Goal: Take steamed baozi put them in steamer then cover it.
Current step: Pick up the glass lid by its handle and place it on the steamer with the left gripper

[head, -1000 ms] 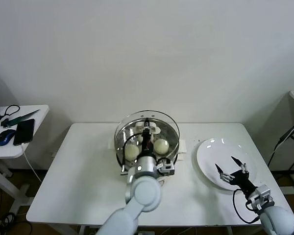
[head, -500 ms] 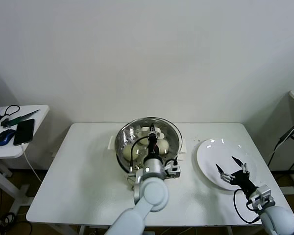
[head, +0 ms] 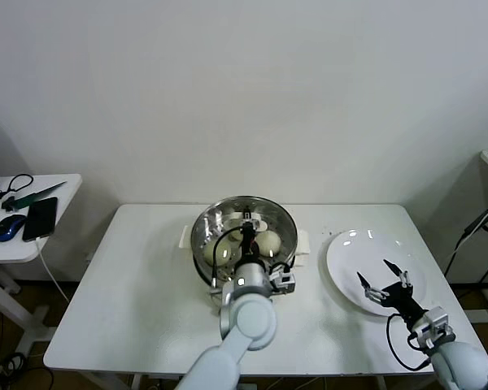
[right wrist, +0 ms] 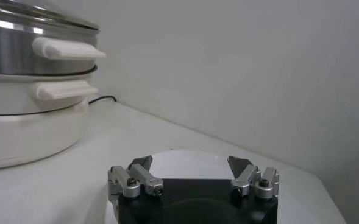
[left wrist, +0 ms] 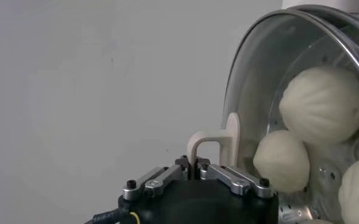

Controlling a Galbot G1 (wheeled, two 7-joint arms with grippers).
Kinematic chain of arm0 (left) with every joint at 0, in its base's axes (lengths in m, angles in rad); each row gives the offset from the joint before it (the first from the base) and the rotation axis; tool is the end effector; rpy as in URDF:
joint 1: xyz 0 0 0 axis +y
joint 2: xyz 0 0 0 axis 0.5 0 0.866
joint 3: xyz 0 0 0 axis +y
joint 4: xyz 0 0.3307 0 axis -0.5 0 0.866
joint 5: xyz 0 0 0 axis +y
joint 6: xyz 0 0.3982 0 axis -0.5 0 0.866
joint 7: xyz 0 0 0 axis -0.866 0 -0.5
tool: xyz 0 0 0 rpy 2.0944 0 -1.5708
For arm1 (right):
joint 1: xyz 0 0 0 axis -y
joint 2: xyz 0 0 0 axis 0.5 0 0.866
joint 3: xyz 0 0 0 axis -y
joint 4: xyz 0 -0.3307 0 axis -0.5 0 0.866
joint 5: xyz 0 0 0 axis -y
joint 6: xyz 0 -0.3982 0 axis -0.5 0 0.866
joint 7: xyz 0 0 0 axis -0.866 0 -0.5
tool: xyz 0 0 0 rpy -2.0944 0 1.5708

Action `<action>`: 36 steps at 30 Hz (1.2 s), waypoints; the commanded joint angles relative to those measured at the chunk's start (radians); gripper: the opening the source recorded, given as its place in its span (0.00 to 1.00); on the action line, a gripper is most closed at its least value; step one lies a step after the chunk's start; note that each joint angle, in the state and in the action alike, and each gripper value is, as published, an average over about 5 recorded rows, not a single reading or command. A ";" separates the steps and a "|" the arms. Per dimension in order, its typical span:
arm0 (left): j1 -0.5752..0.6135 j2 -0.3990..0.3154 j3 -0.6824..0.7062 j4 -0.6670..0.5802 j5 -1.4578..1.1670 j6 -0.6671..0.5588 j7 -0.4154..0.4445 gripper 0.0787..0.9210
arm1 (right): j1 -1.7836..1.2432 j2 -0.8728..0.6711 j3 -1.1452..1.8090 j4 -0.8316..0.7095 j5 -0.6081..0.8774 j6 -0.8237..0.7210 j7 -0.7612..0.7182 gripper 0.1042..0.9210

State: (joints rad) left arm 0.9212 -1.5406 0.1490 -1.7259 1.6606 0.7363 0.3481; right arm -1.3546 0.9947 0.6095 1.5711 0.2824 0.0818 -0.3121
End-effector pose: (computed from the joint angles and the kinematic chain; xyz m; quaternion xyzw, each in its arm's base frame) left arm 0.3400 -0.2369 -0.2356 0.0073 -0.7128 -0.7002 0.0390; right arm 0.2999 -0.2087 -0.3665 0.1431 -0.9737 0.1346 0.1157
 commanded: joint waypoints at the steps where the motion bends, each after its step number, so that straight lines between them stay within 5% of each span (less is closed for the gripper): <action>1: 0.008 -0.004 -0.010 0.010 -0.003 0.025 -0.018 0.08 | -0.002 0.001 0.002 -0.002 -0.003 0.003 -0.002 0.88; 36: 0.025 0.009 -0.006 -0.001 -0.037 0.009 -0.043 0.10 | 0.001 0.005 0.007 -0.009 -0.009 0.010 -0.011 0.88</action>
State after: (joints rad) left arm 0.9406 -1.5379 0.1420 -1.7037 1.6396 0.7356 0.2905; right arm -1.3543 0.9997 0.6153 1.5629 0.2735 0.0925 -0.3232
